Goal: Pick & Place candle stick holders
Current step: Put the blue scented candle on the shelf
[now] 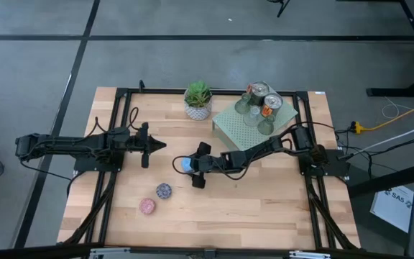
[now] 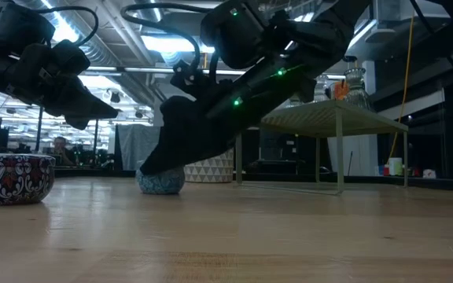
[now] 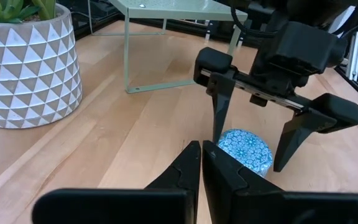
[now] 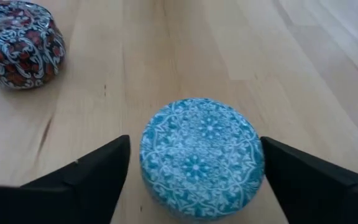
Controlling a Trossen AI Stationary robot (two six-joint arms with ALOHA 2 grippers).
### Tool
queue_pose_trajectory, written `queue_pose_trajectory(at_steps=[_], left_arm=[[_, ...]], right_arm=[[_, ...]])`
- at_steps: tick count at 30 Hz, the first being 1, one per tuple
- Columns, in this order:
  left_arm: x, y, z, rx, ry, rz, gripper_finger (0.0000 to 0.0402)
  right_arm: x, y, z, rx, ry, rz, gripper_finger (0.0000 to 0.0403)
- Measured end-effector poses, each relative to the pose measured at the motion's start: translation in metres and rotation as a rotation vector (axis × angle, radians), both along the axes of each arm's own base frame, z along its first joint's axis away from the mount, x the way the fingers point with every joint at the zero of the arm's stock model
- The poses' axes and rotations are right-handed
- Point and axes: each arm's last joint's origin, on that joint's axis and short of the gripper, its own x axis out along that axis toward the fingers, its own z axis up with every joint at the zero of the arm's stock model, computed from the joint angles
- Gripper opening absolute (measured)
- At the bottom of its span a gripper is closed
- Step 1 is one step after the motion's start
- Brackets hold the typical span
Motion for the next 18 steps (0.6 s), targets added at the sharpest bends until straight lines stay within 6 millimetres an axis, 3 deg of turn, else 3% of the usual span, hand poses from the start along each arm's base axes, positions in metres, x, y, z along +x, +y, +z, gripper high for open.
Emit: queue_pose_trajectory(at_steps=[6,18], left_arm=[[0.0,0.0,0.0,0.0,0.001,0.0,0.0012],[0.0,0.0,0.0,0.0,0.001,0.0,0.0009]], right_arm=[[0.0,0.001,0.0,0.025,-0.004,-0.015,0.0281],[-0.003,0.02,0.0,0.095,-0.02,-0.021,0.0281]])
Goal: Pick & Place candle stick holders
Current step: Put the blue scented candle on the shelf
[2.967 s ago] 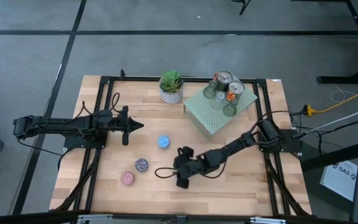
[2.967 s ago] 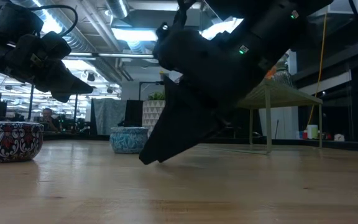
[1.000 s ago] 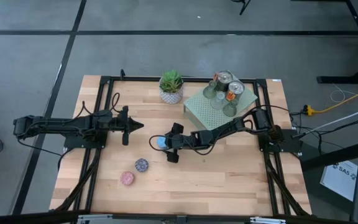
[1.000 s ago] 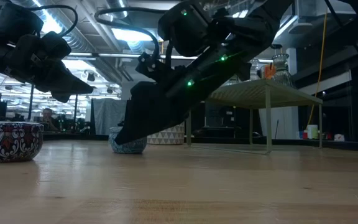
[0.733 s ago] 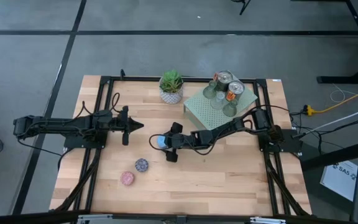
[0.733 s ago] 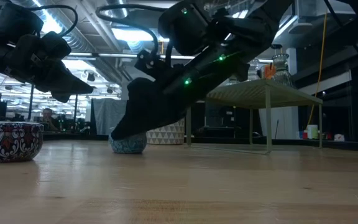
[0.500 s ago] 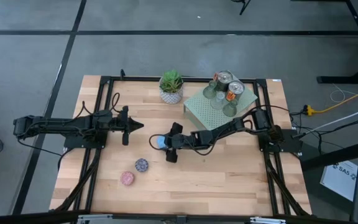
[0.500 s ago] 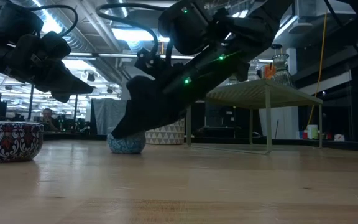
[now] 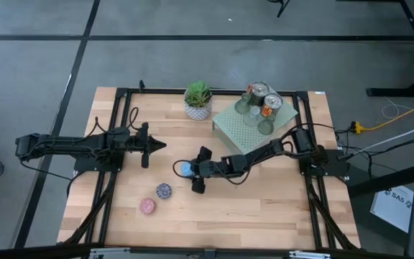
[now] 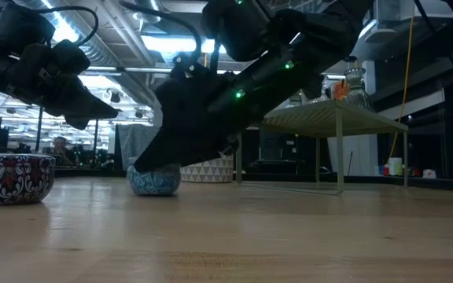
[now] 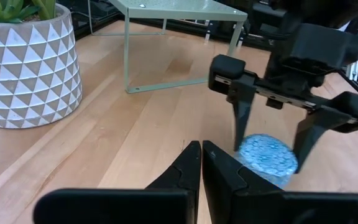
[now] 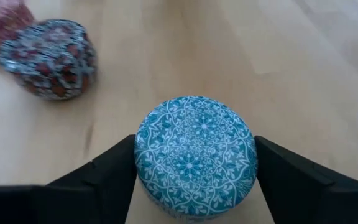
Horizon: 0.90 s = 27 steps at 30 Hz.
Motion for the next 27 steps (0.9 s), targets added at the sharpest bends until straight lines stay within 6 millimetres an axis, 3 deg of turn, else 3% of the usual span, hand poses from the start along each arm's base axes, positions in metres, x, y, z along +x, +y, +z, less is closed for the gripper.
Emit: queue_pose_trajectory(at_steps=[9,14,22,27], left_arm=[[0.0,0.0,0.0,0.0,0.0,0.0,0.001],[0.0,0.0,0.0,0.0,0.0,0.0,0.0013],[0.0,0.0,0.0,0.001,-0.004,0.0,0.0008],[0.0,0.0,0.0,0.0,-0.001,-0.001,0.0011]], right_arm=[[-0.005,0.023,0.002,0.093,-0.015,-0.009,0.0281],[-0.008,0.04,0.014,0.111,-0.045,0.014,0.0281],[0.0,0.07,0.059,0.093,-0.154,0.093,0.0281],[-0.002,0.082,0.094,0.027,-0.055,0.136,0.0281]])
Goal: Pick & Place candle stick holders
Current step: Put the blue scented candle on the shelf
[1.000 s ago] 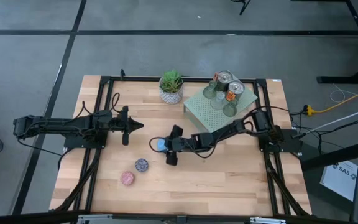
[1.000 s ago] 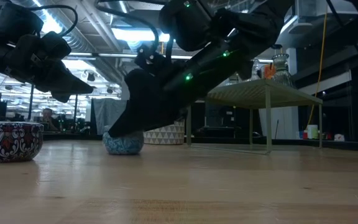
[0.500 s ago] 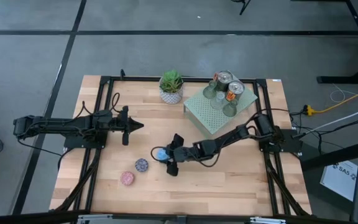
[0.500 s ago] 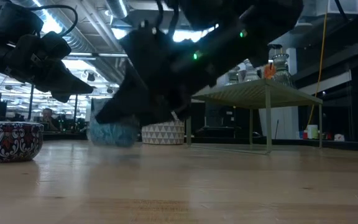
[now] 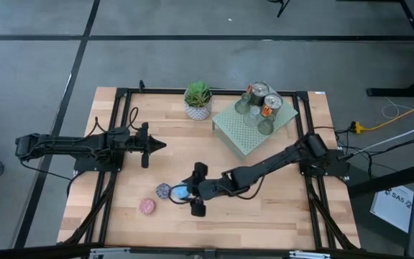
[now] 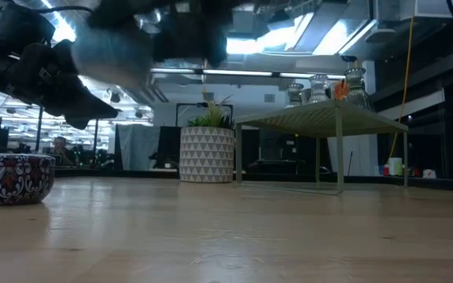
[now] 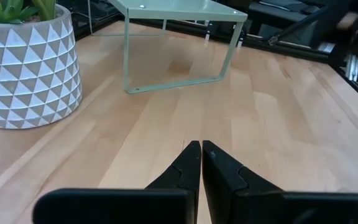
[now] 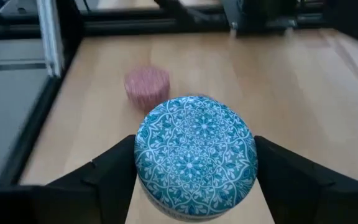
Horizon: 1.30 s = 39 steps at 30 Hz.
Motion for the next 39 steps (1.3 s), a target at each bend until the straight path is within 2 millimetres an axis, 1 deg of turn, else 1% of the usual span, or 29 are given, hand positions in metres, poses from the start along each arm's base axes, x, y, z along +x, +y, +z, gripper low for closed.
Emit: queue_pose_trajectory(at_steps=[2,4,5,8,10,13,17,23,25,27,30,32,37,39], left_arm=[[0.0,0.0,0.0,0.0,0.0,0.0,0.0012],[0.0,0.0,0.0,0.001,-0.004,0.0,0.0012],[0.0,0.0,0.0,0.001,-0.001,0.0,0.0012],[0.0,0.0,0.0,0.001,-0.004,0.0,0.001],[0.0,0.0,0.0,0.001,-0.004,0.001,0.0008],[0.0,0.0,0.0,0.0,0.001,0.001,0.0009],[0.0,0.0,0.0,0.0,-0.001,0.0,0.0011],[0.0,0.0,0.0,0.001,-0.002,0.0,0.0011],[0.0,0.0,0.0,0.0,-0.001,0.001,0.001],[0.0,0.0,0.0,0.0,-0.001,0.0,0.0008],[0.0,0.0,0.0,0.0,0.0,0.0,0.0009],[0.0,0.0,-0.001,-0.001,0.008,0.001,0.0008],[0.0,0.0,0.0,-0.001,0.004,0.0,0.001],[0.0,0.0,0.0,-0.001,0.005,0.0,0.0011]], right_arm=[[0.002,0.0,0.019,0.002,0.021,-0.006,0.0281],[-0.003,-0.001,0.035,-0.021,0.074,-0.007,0.0281],[-0.002,0.0,0.043,-0.018,0.065,-0.008,0.0281],[-0.007,-0.001,0.062,-0.035,0.086,0.001,0.0281],[-0.01,-0.002,0.074,-0.033,0.056,0.008,0.0281],[-0.018,-0.006,0.092,-0.042,0.026,-0.01,0.0281],[-0.035,-0.018,0.118,-0.09,0.007,-0.08,0.0281],[-0.069,-0.038,0.162,-0.135,-0.027,-0.159,0.0281],[-0.082,-0.046,0.177,-0.147,-0.05,-0.213,0.0281],[-0.094,-0.055,0.186,-0.167,-0.05,-0.283,0.0281],[-0.109,-0.065,0.194,-0.19,-0.033,-0.371,0.0281],[-0.114,-0.069,0.195,-0.199,-0.023,-0.417,0.0281],[-0.121,-0.08,0.186,-0.249,0.06,-0.51,0.0281],[-0.122,-0.087,0.178,-0.269,0.093,-0.571,0.0281]])
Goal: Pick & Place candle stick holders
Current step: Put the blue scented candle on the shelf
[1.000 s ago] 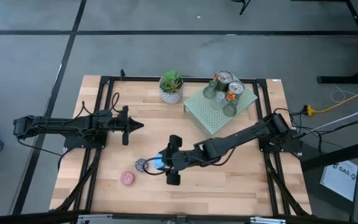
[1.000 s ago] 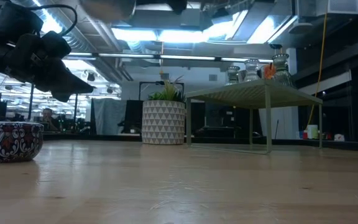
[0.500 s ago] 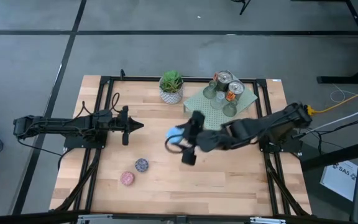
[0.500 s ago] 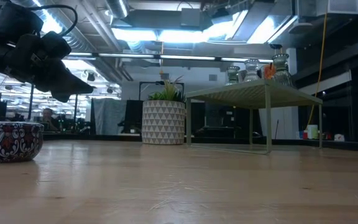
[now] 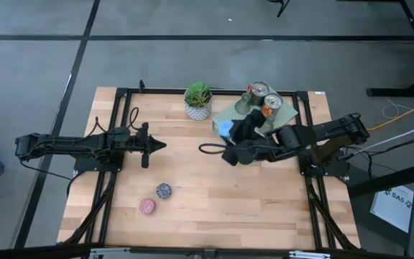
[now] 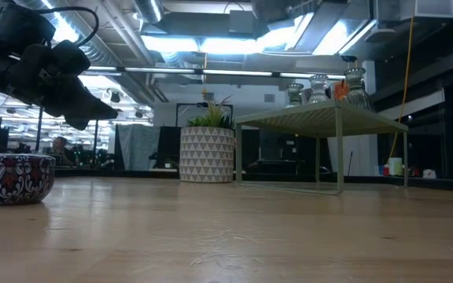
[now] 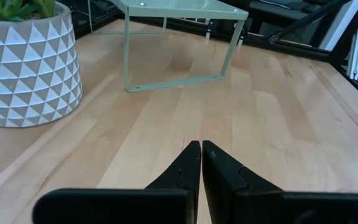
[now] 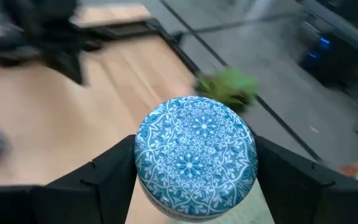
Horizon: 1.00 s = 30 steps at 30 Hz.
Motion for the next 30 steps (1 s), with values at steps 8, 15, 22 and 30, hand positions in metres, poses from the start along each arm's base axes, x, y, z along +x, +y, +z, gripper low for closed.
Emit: queue_pose_trajectory(at_steps=[8,15,22,30], left_arm=[[0.0,0.0,0.0,-0.001,0.001,0.0,0.001],[0.0,0.0,0.0,-0.001,0.001,0.0,0.0012],[0.0,0.0,0.0,-0.001,0.002,0.0,0.0009],[0.0,0.0,0.0,-0.001,0.002,0.0,0.0012]], right_arm=[[0.001,-0.043,-0.037,-0.001,0.106,-0.217,0.0281],[0.008,-0.065,-0.074,0.055,0.045,-0.331,0.0281],[0.014,-0.073,-0.104,0.084,-0.038,-0.364,0.0281],[0.012,-0.076,-0.122,0.099,-0.058,-0.388,0.0281]])
